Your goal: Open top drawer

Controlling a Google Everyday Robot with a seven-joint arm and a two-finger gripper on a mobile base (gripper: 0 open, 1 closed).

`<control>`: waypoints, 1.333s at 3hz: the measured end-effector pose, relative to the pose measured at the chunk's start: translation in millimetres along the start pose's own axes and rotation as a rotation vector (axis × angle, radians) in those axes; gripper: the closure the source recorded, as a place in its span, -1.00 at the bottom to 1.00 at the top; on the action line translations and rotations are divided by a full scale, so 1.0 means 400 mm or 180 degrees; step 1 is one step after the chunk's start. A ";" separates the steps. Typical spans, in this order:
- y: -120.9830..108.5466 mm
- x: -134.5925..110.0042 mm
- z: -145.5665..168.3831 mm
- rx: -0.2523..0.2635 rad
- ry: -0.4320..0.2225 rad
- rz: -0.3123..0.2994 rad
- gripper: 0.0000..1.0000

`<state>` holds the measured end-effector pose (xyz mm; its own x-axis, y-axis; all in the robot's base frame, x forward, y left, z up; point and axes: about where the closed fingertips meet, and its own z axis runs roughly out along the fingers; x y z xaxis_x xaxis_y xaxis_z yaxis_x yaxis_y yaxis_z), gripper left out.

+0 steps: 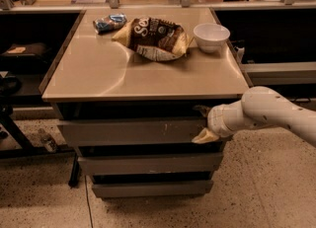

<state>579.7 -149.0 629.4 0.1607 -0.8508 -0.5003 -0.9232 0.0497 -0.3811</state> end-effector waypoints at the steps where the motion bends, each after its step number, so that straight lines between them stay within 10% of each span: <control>1: -0.009 -0.011 -0.017 0.0000 0.0000 0.0000 0.30; 3: -0.001 -0.043 -0.051 0.0035 -0.0040 -0.0043 1.00; 4: 0.044 -0.033 -0.071 0.0036 -0.0012 0.0007 0.62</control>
Offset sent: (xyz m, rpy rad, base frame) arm -0.1285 -0.0741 0.0260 -0.1071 0.0674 -0.0066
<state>551.4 -152.0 651.3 0.1600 -0.8487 -0.5041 -0.9195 0.0576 -0.3888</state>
